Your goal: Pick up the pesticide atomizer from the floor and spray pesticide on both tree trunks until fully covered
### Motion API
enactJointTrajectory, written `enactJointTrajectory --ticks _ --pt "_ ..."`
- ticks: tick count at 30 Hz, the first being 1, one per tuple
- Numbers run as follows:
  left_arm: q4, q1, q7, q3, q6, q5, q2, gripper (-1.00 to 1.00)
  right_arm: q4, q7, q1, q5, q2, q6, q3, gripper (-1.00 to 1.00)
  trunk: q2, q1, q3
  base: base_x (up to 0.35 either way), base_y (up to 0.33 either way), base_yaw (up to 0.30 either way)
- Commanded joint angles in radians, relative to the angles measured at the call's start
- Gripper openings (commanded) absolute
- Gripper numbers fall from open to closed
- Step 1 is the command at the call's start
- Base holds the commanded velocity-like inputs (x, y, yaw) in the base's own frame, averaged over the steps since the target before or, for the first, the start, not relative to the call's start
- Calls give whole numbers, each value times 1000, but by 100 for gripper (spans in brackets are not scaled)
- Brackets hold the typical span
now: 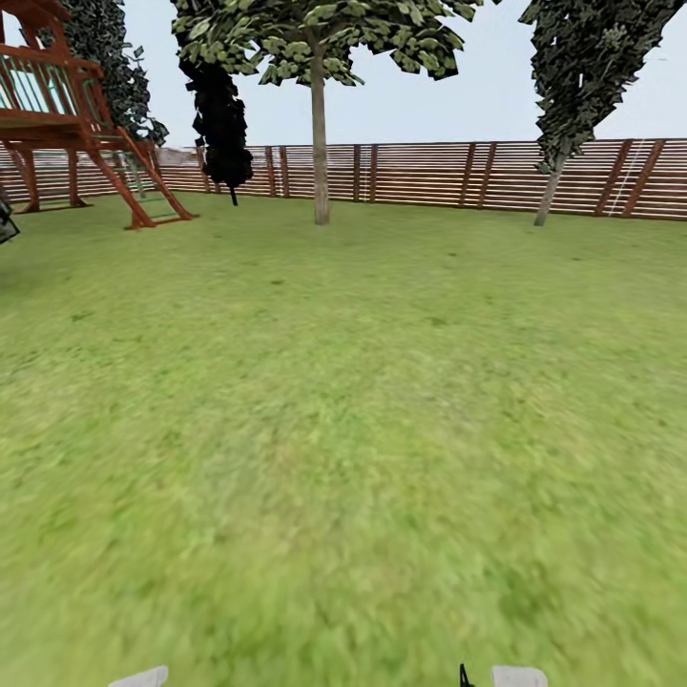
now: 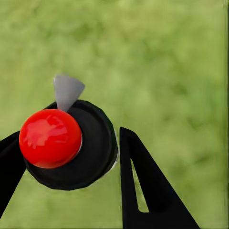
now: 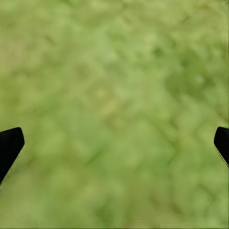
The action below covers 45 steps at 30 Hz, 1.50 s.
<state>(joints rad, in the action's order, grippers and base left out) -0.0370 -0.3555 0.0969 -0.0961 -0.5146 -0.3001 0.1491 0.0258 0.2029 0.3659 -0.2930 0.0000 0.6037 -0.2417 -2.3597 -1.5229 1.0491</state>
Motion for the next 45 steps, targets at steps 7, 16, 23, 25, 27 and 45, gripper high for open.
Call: enactJointTrajectory --ticks 7,16,23,25,27,45 --pt "0 0 6 -8 -1 -4 1 -100 -1 6 1 -11 0 2 -5 100 0 0 1 340 0 0" --pt "0 0 6 -8 -2 -4 0 -100 -2 6 1 -11 0 2 -5 100 0 0 1 340 0 0" --pt "0 0 6 -8 -2 -4 0 -100 -1 6 1 -11 0 2 -5 100 0 0 1 340 0 0" --pt "0 0 6 -8 -2 -4 0 -100 -1 6 1 -11 0 2 -5 100 0 0 1 339 0 0" --pt "0 0 6 -8 -2 -4 0 -100 -2 6 1 -11 0 2 -5 100 0 0 1 339 0 0" --pt "0 0 6 -8 -2 -4 0 -100 -1 6 1 -11 0 2 -5 100 0 0 1 340 0 0"
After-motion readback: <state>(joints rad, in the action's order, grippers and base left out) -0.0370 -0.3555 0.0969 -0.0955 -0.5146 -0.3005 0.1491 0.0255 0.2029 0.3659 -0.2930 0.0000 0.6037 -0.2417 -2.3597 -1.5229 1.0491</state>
